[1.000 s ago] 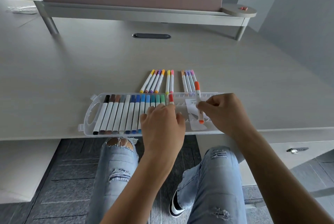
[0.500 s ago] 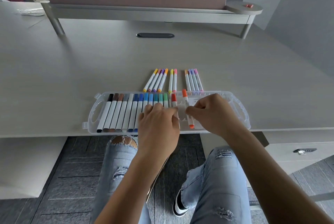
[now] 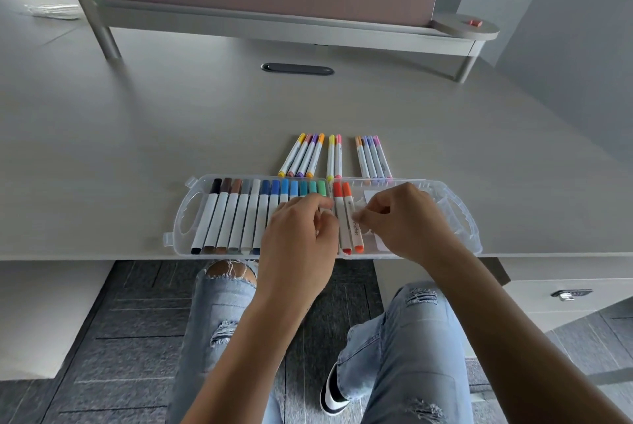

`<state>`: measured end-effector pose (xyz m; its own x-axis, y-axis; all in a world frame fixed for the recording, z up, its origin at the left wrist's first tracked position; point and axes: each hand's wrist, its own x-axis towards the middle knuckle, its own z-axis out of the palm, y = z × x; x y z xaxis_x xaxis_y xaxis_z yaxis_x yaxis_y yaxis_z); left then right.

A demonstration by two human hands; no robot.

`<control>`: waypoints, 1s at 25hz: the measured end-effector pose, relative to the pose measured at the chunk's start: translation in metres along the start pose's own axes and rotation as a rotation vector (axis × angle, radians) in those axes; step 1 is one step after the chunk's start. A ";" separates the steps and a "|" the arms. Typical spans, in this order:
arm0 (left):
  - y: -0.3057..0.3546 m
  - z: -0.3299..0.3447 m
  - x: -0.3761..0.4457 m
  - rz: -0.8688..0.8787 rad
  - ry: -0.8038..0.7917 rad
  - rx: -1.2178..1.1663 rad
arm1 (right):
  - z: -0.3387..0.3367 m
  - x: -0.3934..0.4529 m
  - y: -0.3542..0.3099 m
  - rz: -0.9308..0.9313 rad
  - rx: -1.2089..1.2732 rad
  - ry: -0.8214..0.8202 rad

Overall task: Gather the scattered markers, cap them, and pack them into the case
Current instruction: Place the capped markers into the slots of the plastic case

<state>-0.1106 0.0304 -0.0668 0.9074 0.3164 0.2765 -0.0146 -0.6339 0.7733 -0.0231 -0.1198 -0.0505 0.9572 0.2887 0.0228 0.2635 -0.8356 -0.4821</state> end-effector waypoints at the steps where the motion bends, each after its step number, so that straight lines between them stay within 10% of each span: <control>1: 0.000 0.000 0.000 0.000 -0.001 -0.008 | 0.001 0.000 0.000 -0.012 -0.006 0.008; 25: 0.004 0.004 0.078 -0.130 0.042 0.162 | -0.020 0.042 0.019 -0.027 0.314 0.100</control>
<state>-0.0383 0.0493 -0.0448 0.8791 0.4296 0.2064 0.1720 -0.6898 0.7033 0.0248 -0.1326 -0.0413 0.9615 0.2486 0.1175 0.2538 -0.6385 -0.7265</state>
